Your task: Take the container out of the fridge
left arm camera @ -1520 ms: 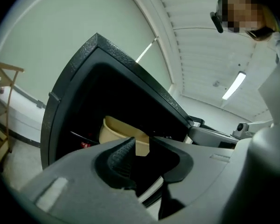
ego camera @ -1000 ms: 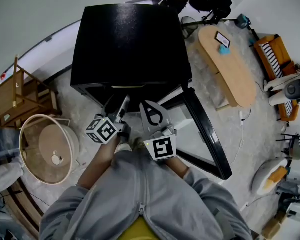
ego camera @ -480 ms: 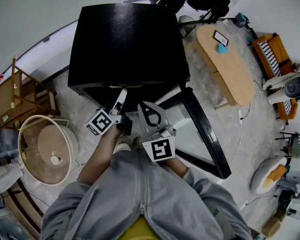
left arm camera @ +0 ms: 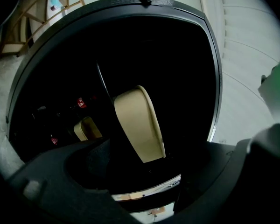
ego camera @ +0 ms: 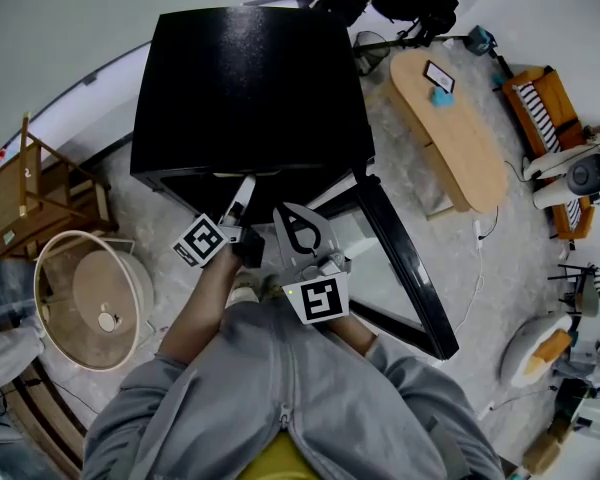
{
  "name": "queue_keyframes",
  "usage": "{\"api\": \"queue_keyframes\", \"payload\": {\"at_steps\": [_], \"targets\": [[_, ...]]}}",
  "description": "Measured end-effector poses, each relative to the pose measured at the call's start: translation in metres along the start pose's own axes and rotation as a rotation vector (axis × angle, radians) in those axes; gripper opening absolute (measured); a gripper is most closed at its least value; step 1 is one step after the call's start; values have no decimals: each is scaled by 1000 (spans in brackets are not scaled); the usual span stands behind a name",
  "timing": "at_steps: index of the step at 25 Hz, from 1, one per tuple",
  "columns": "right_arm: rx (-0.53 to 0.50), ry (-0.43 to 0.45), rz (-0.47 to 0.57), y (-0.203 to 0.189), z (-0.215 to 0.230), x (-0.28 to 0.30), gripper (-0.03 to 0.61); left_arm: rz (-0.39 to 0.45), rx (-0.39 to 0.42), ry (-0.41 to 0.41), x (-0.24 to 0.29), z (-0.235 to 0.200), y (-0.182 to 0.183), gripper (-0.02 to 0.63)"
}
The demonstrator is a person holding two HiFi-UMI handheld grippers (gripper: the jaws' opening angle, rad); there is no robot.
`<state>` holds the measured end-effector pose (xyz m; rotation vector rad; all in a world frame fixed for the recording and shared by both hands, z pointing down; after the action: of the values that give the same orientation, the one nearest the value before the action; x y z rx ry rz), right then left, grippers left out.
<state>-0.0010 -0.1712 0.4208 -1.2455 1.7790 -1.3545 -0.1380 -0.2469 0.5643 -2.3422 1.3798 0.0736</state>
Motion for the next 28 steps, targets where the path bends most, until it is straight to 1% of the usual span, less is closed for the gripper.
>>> {"api": "queue_keyframes", "payload": {"at_steps": [4, 7, 9, 10, 11, 12, 14, 17, 20, 22, 25, 28], "targets": [[-10, 8, -1, 0, 1, 0, -3, 15, -5, -20, 4, 0, 2, 417], [-12, 14, 1, 0, 1, -1, -3, 23, -21, -14, 7, -3, 4, 416], [-16, 15, 4, -1, 2, -1, -3, 38, -57, -26, 10, -5, 3, 413], [-17, 15, 5, -1, 2, -1, -3, 56, -94, -55, 13, -3, 2, 410], [-16, 15, 5, -2, 2, -1, -3, 77, -134, -90, 16, 0, 1, 392], [-12, 13, 7, -2, 2, -1, -3, 89, -152, -107, 17, 2, 1, 343], [1, 9, 8, -3, 3, -1, -3, 83, -131, -91, 15, 1, 3, 273], [6, 11, 0, -5, 5, -1, -3, 88, -159, -100, 16, 4, 4, 258], [11, 13, -2, -5, 5, -1, -3, 67, -129, -53, 11, 0, 5, 247], [13, 15, 0, -5, 4, 0, -3, 66, -134, -49, 11, 2, 6, 243], [10, 19, 4, -4, 2, 0, -3, 56, -122, 8, 5, 2, 7, 228], [15, 18, -2, -7, 2, 1, -4, 61, -126, 24, 3, 4, 7, 227]]}}
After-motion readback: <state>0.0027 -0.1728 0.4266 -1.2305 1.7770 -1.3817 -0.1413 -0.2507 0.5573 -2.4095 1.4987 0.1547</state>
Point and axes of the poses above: the fingertips, and each gripper's own axes: x forward along the fingers, z to its right, y out of its top, the point moved 8 cm from there along -x, backward along the fingers, and after that the axes turned 14 degrees about -y, right-handed, at the moved point
